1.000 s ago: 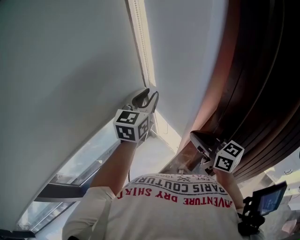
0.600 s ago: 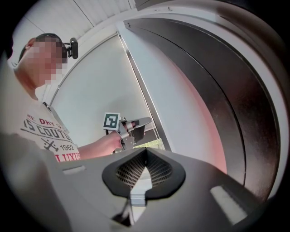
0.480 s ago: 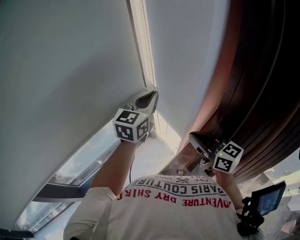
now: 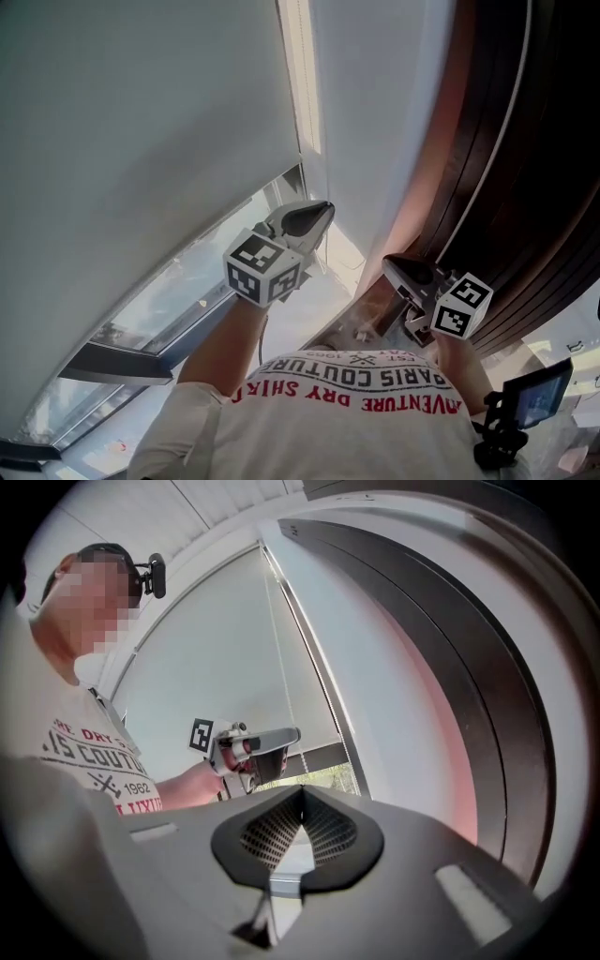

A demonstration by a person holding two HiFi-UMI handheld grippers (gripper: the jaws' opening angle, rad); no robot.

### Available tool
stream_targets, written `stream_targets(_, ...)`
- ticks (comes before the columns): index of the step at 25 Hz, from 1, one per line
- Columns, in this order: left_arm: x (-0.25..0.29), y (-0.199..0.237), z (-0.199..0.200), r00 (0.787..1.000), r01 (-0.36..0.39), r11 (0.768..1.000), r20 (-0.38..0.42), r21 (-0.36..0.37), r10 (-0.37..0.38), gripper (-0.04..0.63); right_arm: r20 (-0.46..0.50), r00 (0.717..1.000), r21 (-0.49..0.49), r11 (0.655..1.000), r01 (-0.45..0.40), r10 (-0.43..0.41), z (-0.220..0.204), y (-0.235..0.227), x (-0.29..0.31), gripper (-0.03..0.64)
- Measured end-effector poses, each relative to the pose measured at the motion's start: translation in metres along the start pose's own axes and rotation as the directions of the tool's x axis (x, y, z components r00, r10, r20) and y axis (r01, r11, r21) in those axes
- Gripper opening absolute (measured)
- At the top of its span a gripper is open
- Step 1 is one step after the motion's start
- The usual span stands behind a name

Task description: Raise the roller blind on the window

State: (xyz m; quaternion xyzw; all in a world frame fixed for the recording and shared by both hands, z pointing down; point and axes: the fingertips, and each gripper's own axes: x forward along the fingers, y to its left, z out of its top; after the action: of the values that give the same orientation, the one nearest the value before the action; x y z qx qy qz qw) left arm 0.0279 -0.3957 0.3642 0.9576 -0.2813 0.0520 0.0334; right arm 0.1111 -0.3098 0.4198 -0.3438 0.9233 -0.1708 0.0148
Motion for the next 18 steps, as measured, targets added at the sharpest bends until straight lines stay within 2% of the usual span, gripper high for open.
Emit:
stream_targets(4, -0.020, -0.035, -0.006, 0.999, 0.046, 0.999, 0.011, -0.019, -0.046, 0.011, -0.006, 0.999, -0.089, 0.995, -0.042, 0.042, 0.015, 0.021, -0.003, 0.002)
stream_targets(8, -0.049, -0.063, 0.003, 0.998, 0.057, 0.998, 0.029, 0.005, -0.057, 0.011, -0.005, 0.996, -0.173, 0.981, -0.091, 0.091, 0.035, 0.058, -0.003, 0.002)
stream_targets(12, -0.063, -0.074, 0.005, 0.996, 0.084, 0.996, 0.013, 0.003, -0.084, 0.011, -0.006, 0.991, -0.232, 0.964, -0.131, 0.133, 0.060, 0.080, 0.003, 0.008)
stream_targets(15, -0.067, -0.082, 0.007, 0.995, 0.101, 0.994, -0.013, 0.028, -0.101, 0.009, 0.011, 0.986, -0.258, 0.953, -0.160, 0.168, 0.092, 0.093, 0.007, 0.015)
stream_targets(18, -0.066, -0.094, 0.007, 0.990, 0.136, 0.989, -0.037, 0.050, -0.135, 0.009, 0.025, 0.978, -0.284, 0.939, -0.194, 0.209, 0.119, 0.106, 0.014, 0.053)
